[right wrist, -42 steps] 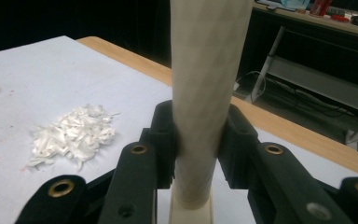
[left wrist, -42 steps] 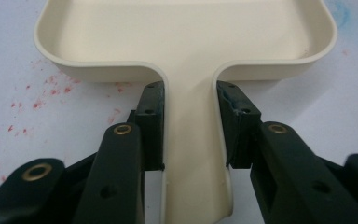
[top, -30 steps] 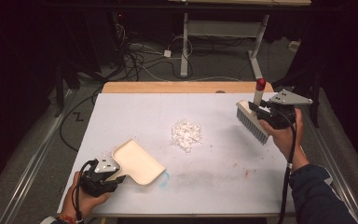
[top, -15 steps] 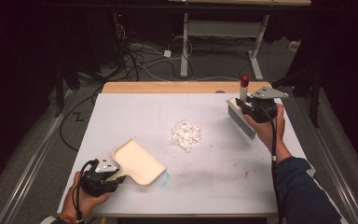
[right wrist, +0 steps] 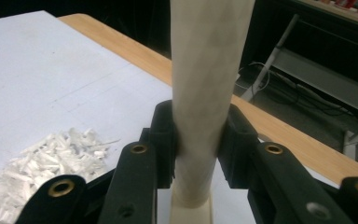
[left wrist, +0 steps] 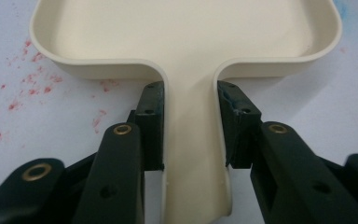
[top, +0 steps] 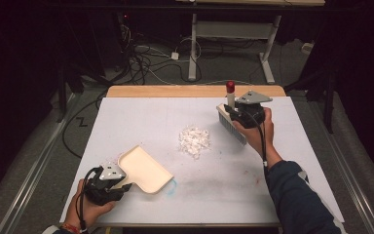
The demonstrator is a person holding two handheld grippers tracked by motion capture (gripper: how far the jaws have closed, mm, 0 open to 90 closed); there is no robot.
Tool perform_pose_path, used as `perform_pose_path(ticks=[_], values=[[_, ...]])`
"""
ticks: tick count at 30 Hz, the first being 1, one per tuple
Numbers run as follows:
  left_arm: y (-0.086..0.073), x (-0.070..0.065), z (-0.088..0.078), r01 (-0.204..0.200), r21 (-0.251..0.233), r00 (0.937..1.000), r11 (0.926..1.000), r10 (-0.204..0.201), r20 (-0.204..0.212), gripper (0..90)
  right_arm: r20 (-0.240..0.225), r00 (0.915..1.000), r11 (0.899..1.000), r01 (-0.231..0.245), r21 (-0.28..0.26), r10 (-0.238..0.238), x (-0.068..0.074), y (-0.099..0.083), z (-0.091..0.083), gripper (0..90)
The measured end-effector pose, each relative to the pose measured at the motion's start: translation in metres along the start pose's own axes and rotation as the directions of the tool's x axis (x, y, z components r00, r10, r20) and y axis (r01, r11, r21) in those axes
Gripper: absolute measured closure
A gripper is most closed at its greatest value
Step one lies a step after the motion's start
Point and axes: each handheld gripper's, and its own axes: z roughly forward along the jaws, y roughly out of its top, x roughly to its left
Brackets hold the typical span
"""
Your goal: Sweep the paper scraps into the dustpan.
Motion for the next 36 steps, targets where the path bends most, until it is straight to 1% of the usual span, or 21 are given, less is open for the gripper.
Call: perform_pose_path(ticks=[1,2,4,8,9,10,11,12,13,15,16,17,18,19,22,25,27,28,30,32,36], values=[[0.0,0.0,0.0,0.0,0.001,1.0,1.0,0.0,0.001,63.3,-0.008,0.9999,1.0,0.014,0.007,-0.014,0.005,0.0,0.004,71.3],[0.0,0.0,0.0,0.0,0.001,1.0,1.0,0.0,0.001,63.3,-0.008,0.9999,1.0,0.014,0.007,-0.014,0.005,0.0,0.004,71.3],[0.0,0.0,0.001,0.002,0.004,1.0,1.0,-0.002,0.002,63.3,-0.031,0.9995,1.0,0.012,0.005,-0.012,0.012,-0.001,0.007,71.3],[0.0,0.0,0.003,0.003,0.008,1.0,1.0,-0.003,0.003,63.3,-0.047,0.9988,1.0,0.009,-0.008,-0.009,0.019,-0.002,0.007,71.3],[0.0,-0.001,0.003,-0.001,0.011,1.0,0.9999,0.001,0.003,63.3,-0.06,0.998,1.0,0.019,-0.02,-0.021,0.025,-0.004,0.006,71.3],[0.0,-0.001,0.003,-0.001,0.011,1.0,0.9999,0.001,0.003,63.3,-0.06,0.998,1.0,0.019,-0.02,-0.021,0.025,-0.004,0.006,71.3],[0.0,-0.001,0.004,-0.003,0.012,1.0,0.9999,0.003,0.003,63.3,-0.084,0.9964,1.0,0.01,-0.027,-0.012,0.03,-0.005,0.004,71.3],[0.0,-0.001,0.004,-0.003,0.012,1.0,0.9999,0.003,0.003,63.3,-0.084,0.9964,1.0,0.01,-0.027,-0.012,0.03,-0.005,0.004,71.3],[0.0,-0.001,0.004,-0.002,0.013,1.0,0.9999,0.002,0.004,63.3,-0.096,0.9952,0.999,0.012,-0.041,-0.016,0.036,-0.005,0.001,71.3],[0.0,-0.001,0.004,-0.002,0.013,1.0,0.9999,0.002,0.005,63.3,-0.122,0.9923,0.999,0.013,-0.048,-0.019,0.042,-0.005,-0.002,71.3],[0.0,-0.001,0.004,-0.001,0.012,1.0,0.9999,0.0,0.006,63.3,-0.122,0.9923,0.999,0.013,-0.048,-0.019,0.042,-0.005,-0.002,71.3],[0.0,-0.001,0.004,0.003,0.012,1.0,0.9999,-0.003,0.009,63.3,-0.128,0.9913,0.999,0.025,-0.04,-0.03,0.049,-0.005,-0.005,71.2],[0.0,-0.001,0.004,0.003,0.012,1.0,0.9999,-0.003,0.009,63.3,-0.128,0.9913,0.999,0.025,-0.04,-0.03,0.049,-0.005,-0.005,71.2],[0.0,-0.001,0.004,0.002,0.011,1.0,0.9999,-0.002,0.008,63.3,-0.143,0.9894,0.999,0.018,-0.046,-0.025,0.051,-0.004,-0.008,71.3],[0.0,-0.002,0.004,-0.001,0.013,1.0,0.9999,0.0,0.009,63.3,-0.16,0.9871,0.998,-0.003,-0.062,-0.007,0.048,-0.002,-0.015,71.3],[0.0,-0.001,0.004,0.002,0.013,1.0,0.9999,-0.002,0.009,63.2,-0.132,0.991,0.998,0.015,-0.068,-0.024,0.046,0.001,-0.018,71.2],[0.0,-0.002,0.004,0.001,0.013,1.0,0.9999,-0.002,0.009,63.3,-0.134,0.9908,0.997,0.011,-0.071,-0.021,0.044,0.003,-0.019,71.2],[0.0,-0.002,0.004,0.001,0.013,1.0,0.9999,-0.001,0.009,63.3,-0.136,0.9906,0.997,-0.006,-0.074,-0.004,0.04,0.005,-0.019,71.2],[0.0,-0.002,0.004,0.001,0.013,1.0,0.9999,-0.001,0.009,63.2,-0.134,0.991,0.997,-0.006,-0.074,-0.004,0.038,0.007,-0.018,71.2],[0.0,-0.002,0.004,0.001,0.012,1.0,0.9999,-0.001,0.009,63.2,-0.125,0.9921,0.998,-0.004,-0.07,-0.004,0.034,0.009,-0.014,71.2],[0.0,-0.001,0.004,0.0,0.012,0.9999,0.9999,0.0,0.011,63.2,-0.111,0.9937,0.998,0.005,-0.07,-0.013,0.022,0.018,0.001,71.2]])
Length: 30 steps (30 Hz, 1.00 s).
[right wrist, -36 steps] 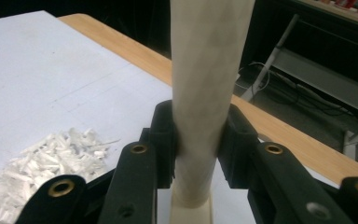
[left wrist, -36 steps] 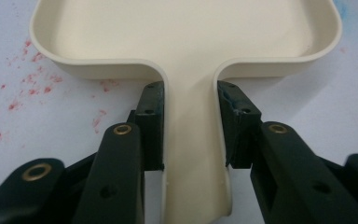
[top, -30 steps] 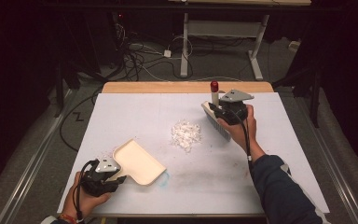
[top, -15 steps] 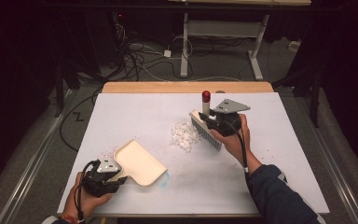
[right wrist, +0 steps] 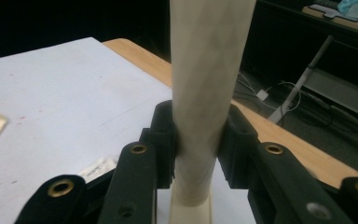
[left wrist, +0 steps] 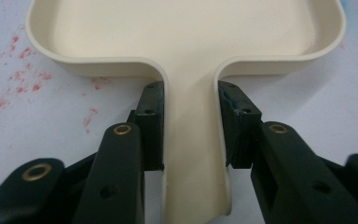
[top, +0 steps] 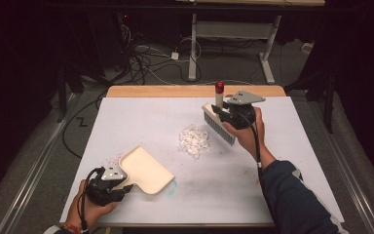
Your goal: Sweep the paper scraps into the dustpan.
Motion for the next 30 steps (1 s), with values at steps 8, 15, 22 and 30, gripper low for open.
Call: perform_pose_path(ticks=[8,15,22,30], values=[[0.001,0.001,0.001,-0.004,0.002,1.0,1.0,0.004,0.006,63.2,0.041,0.9986,0.999,0.035,-0.016,-0.034,-0.013,0.013,0.033,71.2],[0.0,0.003,0.003,-0.006,0.002,0.9999,1.0,0.006,0.014,63.3,0.065,0.989,0.99,0.135,-0.036,-0.133,0.0,0.011,0.063,71.2],[0.0,0.002,0.002,-0.01,0.006,0.9998,0.9999,0.01,0.018,63.3,-0.104,0.9786,0.984,0.174,-0.047,-0.178,0.024,0.0,0.072,71.2],[0.0,0.001,0.004,-0.006,0.012,0.9998,0.9999,0.006,0.018,63.3,-0.212,0.9582,0.981,0.181,-0.068,-0.191,0.029,-0.008,0.061,70.6]])
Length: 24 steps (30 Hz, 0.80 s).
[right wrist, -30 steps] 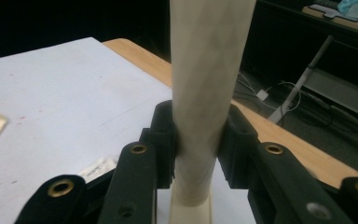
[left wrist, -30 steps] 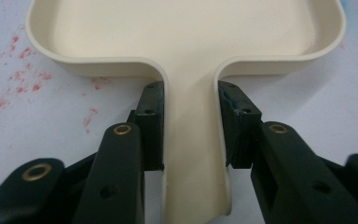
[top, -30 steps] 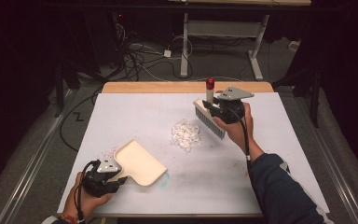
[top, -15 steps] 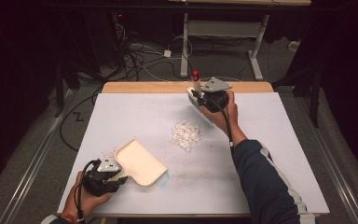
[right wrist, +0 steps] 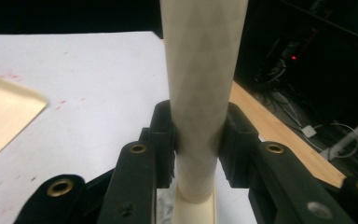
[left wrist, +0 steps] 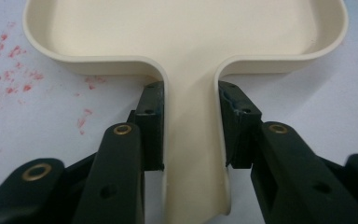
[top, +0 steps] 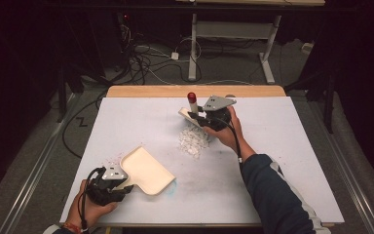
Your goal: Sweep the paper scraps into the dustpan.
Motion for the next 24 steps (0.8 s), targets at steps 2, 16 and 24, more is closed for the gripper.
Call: perform_pose_path(ticks=[2,16,24], values=[[0.0,0.0,0.0,0.001,0.001,1.0,1.0,-0.001,0.0,63.2,-0.018,0.9997,1.0,0.018,-0.002,-0.018,0.002,-0.002,-0.004,70.5],[0.002,-0.003,0.002,-0.012,0.018,0.9999,0.9998,0.012,0.004,63.3,-0.066,0.9959,0.998,0.06,-0.028,-0.062,0.013,-0.006,-0.023,70.9],[0.002,-0.003,0.002,-0.014,0.021,0.9999,0.9997,0.014,0.003,63.3,-0.026,0.9983,0.997,0.051,-0.054,-0.052,0.009,-0.004,-0.032,71.3]])
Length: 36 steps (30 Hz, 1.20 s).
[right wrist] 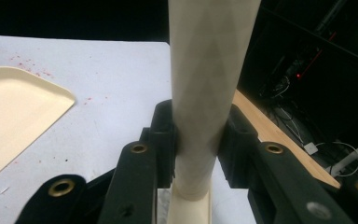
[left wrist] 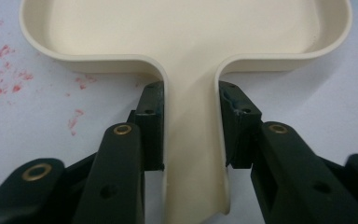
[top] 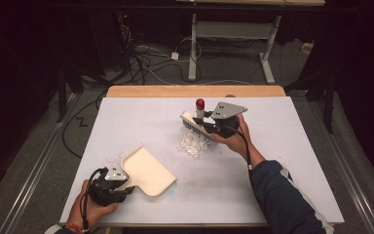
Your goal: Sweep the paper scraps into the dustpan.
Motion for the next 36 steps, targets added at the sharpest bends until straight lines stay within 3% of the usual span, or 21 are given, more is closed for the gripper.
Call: perform_pose_path(ticks=[10,11,15,18,23,25,28,36], values=[[0.0,-0.001,-0.001,-0.003,-0.001,1.0,1.0,0.003,-0.005,63.3,0.074,0.9972,1.0,-0.005,0.01,0.005,-0.006,0.002,-0.008,71.2],[0.001,-0.001,-0.001,-0.002,-0.002,1.0,1.0,0.002,-0.006,63.3,0.102,0.9946,1.0,-0.023,0.014,0.022,-0.008,0.0,-0.008,71.2],[0.002,-0.002,-0.001,0.001,-0.001,1.0,1.0,-0.001,-0.007,63.3,0.138,0.9902,0.999,-0.029,0.037,0.024,-0.011,-0.003,-0.007,71.2],[0.003,-0.001,0.0,0.001,-0.002,1.0,1.0,-0.001,-0.001,63.3,0.133,0.9906,0.998,-0.039,0.044,0.033,-0.012,-0.004,-0.007,71.2],[0.006,-0.001,0.0,-0.005,-0.003,1.0,1.0,0.005,-0.008,63.3,0.116,0.9933,0.998,-0.004,0.07,-0.004,-0.01,-0.003,-0.001,71.2],[0.006,-0.001,-0.001,0.002,-0.016,0.9999,0.9999,-0.003,-0.011,63.3,0.111,0.9938,0.998,-0.014,0.069,0.006,-0.009,-0.003,0.0,71.2],[0.004,-0.001,-0.002,0.009,-0.013,0.9999,0.9999,-0.009,-0.005,63.3,0.049,0.9983,0.998,-0.034,0.044,0.032,-0.006,-0.005,0.003,71.0],[0.005,0.001,-0.004,0.012,-0.007,0.9999,0.9999,-0.012,0.006,63.3,0.014,0.9998,0.999,-0.017,0.041,0.016,0.001,-0.003,0.003,71.0]])
